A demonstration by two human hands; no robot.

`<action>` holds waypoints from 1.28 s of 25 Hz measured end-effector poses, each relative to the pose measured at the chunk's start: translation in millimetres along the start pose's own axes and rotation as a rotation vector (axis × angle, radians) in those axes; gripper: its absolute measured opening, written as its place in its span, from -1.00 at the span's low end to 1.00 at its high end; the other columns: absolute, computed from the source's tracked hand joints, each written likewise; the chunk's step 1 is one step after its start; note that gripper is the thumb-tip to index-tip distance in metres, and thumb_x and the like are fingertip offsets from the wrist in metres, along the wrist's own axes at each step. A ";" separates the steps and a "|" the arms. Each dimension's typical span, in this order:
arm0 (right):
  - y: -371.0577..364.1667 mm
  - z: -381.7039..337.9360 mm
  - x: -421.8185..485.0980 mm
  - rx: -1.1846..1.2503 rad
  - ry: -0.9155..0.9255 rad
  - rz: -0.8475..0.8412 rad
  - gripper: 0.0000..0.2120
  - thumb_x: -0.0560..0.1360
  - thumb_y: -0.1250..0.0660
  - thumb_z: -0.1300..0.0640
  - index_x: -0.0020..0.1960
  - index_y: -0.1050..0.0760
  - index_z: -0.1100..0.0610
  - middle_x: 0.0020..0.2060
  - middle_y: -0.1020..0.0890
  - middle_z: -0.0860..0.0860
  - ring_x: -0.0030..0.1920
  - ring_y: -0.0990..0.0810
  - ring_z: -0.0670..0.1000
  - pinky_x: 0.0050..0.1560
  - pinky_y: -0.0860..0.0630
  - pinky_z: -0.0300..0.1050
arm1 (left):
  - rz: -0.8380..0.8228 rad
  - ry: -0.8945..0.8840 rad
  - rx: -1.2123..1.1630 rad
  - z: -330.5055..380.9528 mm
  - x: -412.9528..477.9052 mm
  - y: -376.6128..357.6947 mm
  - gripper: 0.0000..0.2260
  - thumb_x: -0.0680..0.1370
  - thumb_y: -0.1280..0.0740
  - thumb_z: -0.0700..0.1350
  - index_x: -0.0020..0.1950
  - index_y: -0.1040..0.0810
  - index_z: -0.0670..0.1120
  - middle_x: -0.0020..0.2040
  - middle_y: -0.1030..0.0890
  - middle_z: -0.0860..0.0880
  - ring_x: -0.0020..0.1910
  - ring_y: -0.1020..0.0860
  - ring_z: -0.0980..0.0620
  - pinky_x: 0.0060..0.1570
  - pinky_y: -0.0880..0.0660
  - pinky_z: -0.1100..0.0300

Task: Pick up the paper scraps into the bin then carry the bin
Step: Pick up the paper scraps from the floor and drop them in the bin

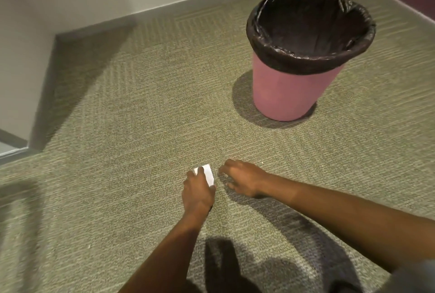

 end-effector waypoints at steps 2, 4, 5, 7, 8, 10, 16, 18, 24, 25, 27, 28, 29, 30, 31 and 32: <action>-4.7 2.5 -1.0 0.016 -0.031 -0.006 -0.59 0.58 -0.31 0.13 0.39 -0.35 0.12 0.30 -0.44 0.13 0.23 -0.50 0.16 0.18 -0.53 0.12 | 0.014 -0.041 0.041 5.2 1.7 0.1 -0.56 0.51 -0.41 -0.02 0.34 -0.40 -0.06 0.26 -0.44 -0.16 0.16 -0.54 -0.16 0.09 -0.51 0.01; -8.7 4.2 0.2 0.050 -0.065 -0.017 -0.51 0.57 -0.32 0.14 0.46 -0.28 0.10 0.39 -0.39 0.13 0.32 -0.45 0.18 0.27 -0.48 0.14 | 0.039 -0.118 0.108 9.3 2.4 2.1 -0.67 0.54 -0.38 -0.07 0.27 -0.46 -0.10 0.19 -0.50 -0.14 0.08 -0.57 -0.12 0.03 -0.52 0.06; -10.5 4.6 1.0 0.066 -0.074 -0.015 -0.48 0.56 -0.32 0.15 0.48 -0.25 0.09 0.42 -0.36 0.13 0.35 -0.42 0.18 0.29 -0.46 0.15 | 0.060 -0.155 0.137 10.8 2.3 3.3 -0.73 0.55 -0.35 -0.12 0.24 -0.48 -0.12 0.15 -0.53 -0.14 0.04 -0.58 -0.10 0.00 -0.52 0.08; -14.0 6.2 3.0 0.100 -0.093 -0.010 -0.42 0.56 -0.32 0.16 0.52 -0.18 0.07 0.48 -0.30 0.13 0.41 -0.37 0.19 0.34 -0.44 0.17 | 0.104 -0.209 0.176 11.9 1.8 4.0 -0.83 0.58 -0.29 -0.20 0.17 -0.52 -0.14 0.06 -0.57 -0.12 -0.04 -0.59 -0.07 -0.09 -0.50 0.11; -15.9 7.6 3.9 0.130 -0.108 -0.004 -0.37 0.56 -0.32 0.16 0.54 -0.12 0.03 0.52 -0.23 0.12 0.45 -0.32 0.19 0.37 -0.40 0.19 | 0.119 -0.221 0.167 12.2 1.0 4.3 -0.86 0.58 -0.27 -0.22 0.12 -0.54 -0.14 0.02 -0.59 -0.11 -0.09 -0.58 -0.05 -0.15 -0.47 0.13; -14.5 11.3 4.8 0.227 -0.150 0.019 -0.28 0.56 -0.32 0.18 0.57 0.00 -0.04 0.58 -0.10 0.06 0.51 -0.23 0.16 0.44 -0.32 0.20 | 0.119 -0.242 0.057 16.9 0.0 6.5 -0.90 0.57 -0.28 -0.22 0.04 -0.56 -0.13 -0.08 -0.62 -0.07 -0.22 -0.54 0.02 -0.26 -0.39 0.22; 22.2 41.2 -12.6 0.436 -0.179 0.105 -0.86 0.54 -0.36 0.20 0.08 -0.56 0.03 0.00 -0.62 0.03 -0.03 -0.59 0.01 0.09 -0.59 0.18 | -0.090 -0.504 -0.428 63.4 4.9 31.2 -0.91 0.56 -0.37 -0.19 -0.03 -0.67 -0.08 -0.21 -0.65 0.05 -0.32 -0.58 0.15 -0.42 -0.40 0.43; 43.9 53.8 -28.7 0.423 -0.225 0.160 -0.87 0.55 -0.35 0.18 -0.16 -0.52 0.03 -0.22 -0.59 0.01 -0.22 -0.56 0.00 -0.08 -0.61 0.18 | -0.141 -0.533 -0.538 78.4 8.3 46.9 -0.90 0.57 -0.35 -0.17 -0.08 -0.67 -0.08 -0.25 -0.68 -0.02 -0.32 -0.63 0.02 -0.36 -0.53 0.23; 165.3 69.1 -92.9 0.575 -0.226 0.721 -0.89 0.52 -0.41 0.14 0.02 -0.67 0.02 -0.21 -0.68 -0.04 -0.21 -0.62 -0.06 -0.19 -0.56 -0.06 | 0.083 -0.670 -0.827 176.8 18.4 157.0 -0.65 0.63 -0.21 0.08 -0.11 -0.64 -0.13 -0.30 -0.65 -0.07 -0.47 -0.50 0.13 -0.52 -0.37 0.26; 190.5 72.0 -104.5 0.609 -0.212 0.838 -0.89 0.50 -0.42 0.15 0.00 -0.67 0.03 -0.21 -0.69 -0.01 -0.19 -0.64 -0.03 -0.17 -0.59 -0.02 | 0.142 -0.724 -0.820 200.6 20.5 179.3 -0.61 0.62 -0.21 0.11 -0.13 -0.65 -0.15 -0.30 -0.65 -0.10 -0.46 -0.51 0.10 -0.50 -0.38 0.20; 234.8 81.2 -122.1 0.612 -0.225 1.000 -0.89 0.47 -0.42 0.18 -0.03 -0.67 0.08 -0.19 -0.70 0.03 -0.14 -0.68 0.02 -0.11 -0.63 0.07 | 0.261 -0.799 -0.691 247.5 27.4 216.7 -0.52 0.60 -0.21 0.17 -0.17 -0.62 -0.22 -0.28 -0.64 -0.19 -0.38 -0.56 -0.06 -0.39 -0.40 0.05; 252.9 86.6 -127.6 0.575 -0.251 1.043 -0.89 0.45 -0.42 0.19 -0.04 -0.67 0.10 -0.17 -0.71 0.03 -0.12 -0.68 0.01 -0.08 -0.63 0.06 | 0.303 -0.813 -0.575 268.9 34.3 229.8 -0.50 0.58 -0.22 0.20 -0.18 -0.59 -0.25 -0.26 -0.63 -0.22 -0.30 -0.59 -0.15 -0.34 -0.40 0.00; 267.6 91.6 -130.4 0.523 -0.278 1.067 -0.89 0.44 -0.42 0.20 -0.04 -0.67 0.11 -0.16 -0.71 0.01 -0.11 -0.67 -0.03 -0.09 -0.62 0.01 | 0.313 -0.816 -0.447 288.1 42.4 239.2 -0.52 0.55 -0.26 0.19 -0.18 -0.57 -0.24 -0.23 -0.62 -0.23 -0.19 -0.60 -0.19 -0.30 -0.38 0.01; 279.2 97.0 -131.2 0.471 -0.308 1.076 -0.87 0.45 -0.42 0.21 -0.02 -0.66 0.12 -0.13 -0.70 -0.01 -0.11 -0.65 -0.06 -0.11 -0.59 -0.07 | 0.287 -0.813 -0.326 304.7 51.0 244.9 -0.58 0.52 -0.31 0.18 -0.14 -0.57 -0.21 -0.18 -0.62 -0.21 -0.10 -0.61 -0.20 -0.27 -0.37 0.06; 288.8 101.7 -130.1 0.426 -0.343 1.064 -0.82 0.45 -0.43 0.21 0.06 -0.64 0.12 -0.06 -0.68 -0.01 -0.08 -0.63 -0.08 -0.09 -0.56 -0.12 | 0.232 -0.805 -0.234 316.7 58.4 247.8 -0.60 0.48 -0.37 0.18 -0.05 -0.59 -0.18 -0.11 -0.62 -0.18 -0.02 -0.60 -0.19 -0.21 -0.40 0.10; 295.7 107.6 -128.2 0.402 -0.375 1.029 -0.72 0.46 -0.44 0.21 0.17 -0.60 0.12 0.07 -0.66 0.00 0.00 -0.60 -0.08 -0.02 -0.55 -0.15 | 0.151 -0.790 -0.180 324.8 63.5 248.4 -0.55 0.44 -0.41 0.20 0.05 -0.59 -0.17 -0.05 -0.61 -0.15 0.04 -0.59 -0.17 -0.11 -0.45 0.10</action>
Point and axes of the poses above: each hand's wrist, its own x-axis towards the middle knuckle, its own y-axis out of the back of the hand, z = x × y, the point moved 2 cm from there along x, towards the middle knuckle
